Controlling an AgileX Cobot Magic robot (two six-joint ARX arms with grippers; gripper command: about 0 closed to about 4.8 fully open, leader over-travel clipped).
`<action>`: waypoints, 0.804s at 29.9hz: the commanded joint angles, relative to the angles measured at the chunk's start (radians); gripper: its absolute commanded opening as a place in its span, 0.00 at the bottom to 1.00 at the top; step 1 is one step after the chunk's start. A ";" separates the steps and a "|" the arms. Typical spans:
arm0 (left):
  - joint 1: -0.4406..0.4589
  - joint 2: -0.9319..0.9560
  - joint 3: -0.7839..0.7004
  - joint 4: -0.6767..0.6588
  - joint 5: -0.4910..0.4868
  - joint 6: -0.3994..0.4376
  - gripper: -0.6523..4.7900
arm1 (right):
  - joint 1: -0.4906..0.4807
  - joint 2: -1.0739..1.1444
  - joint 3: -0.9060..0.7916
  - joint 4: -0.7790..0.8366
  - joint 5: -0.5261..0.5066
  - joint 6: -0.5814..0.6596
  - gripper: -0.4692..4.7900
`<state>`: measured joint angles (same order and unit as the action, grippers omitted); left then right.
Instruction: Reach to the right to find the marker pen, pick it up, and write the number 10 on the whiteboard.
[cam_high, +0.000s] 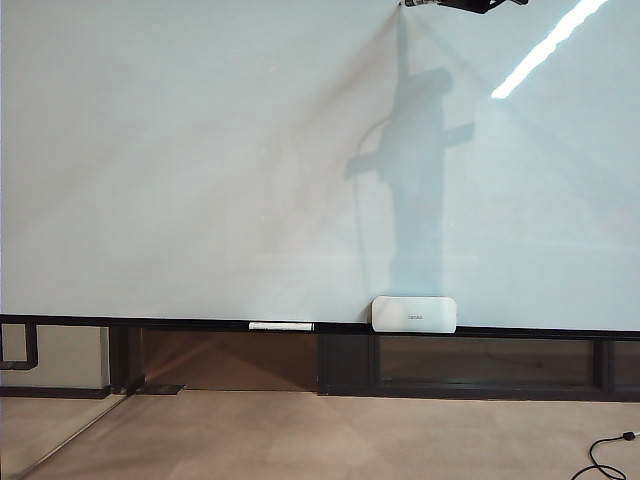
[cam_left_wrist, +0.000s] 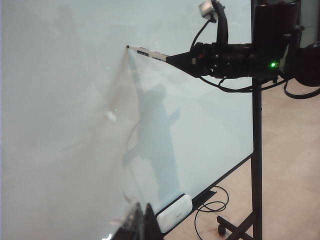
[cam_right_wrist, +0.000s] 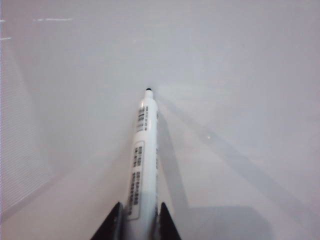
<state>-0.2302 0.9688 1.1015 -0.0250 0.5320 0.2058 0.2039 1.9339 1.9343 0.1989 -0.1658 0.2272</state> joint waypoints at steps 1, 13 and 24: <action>0.000 -0.003 0.005 0.012 0.006 0.003 0.11 | -0.002 0.002 0.005 0.006 0.008 0.001 0.08; 0.000 -0.003 0.005 0.016 0.006 0.004 0.11 | -0.001 0.002 0.003 -0.110 0.011 -0.028 0.08; 0.000 -0.003 0.006 0.022 0.007 0.004 0.11 | -0.001 0.014 0.001 -0.229 0.037 -0.053 0.08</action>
<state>-0.2302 0.9688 1.1015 -0.0189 0.5320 0.2092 0.2054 1.9392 1.9343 -0.0071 -0.1608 0.1772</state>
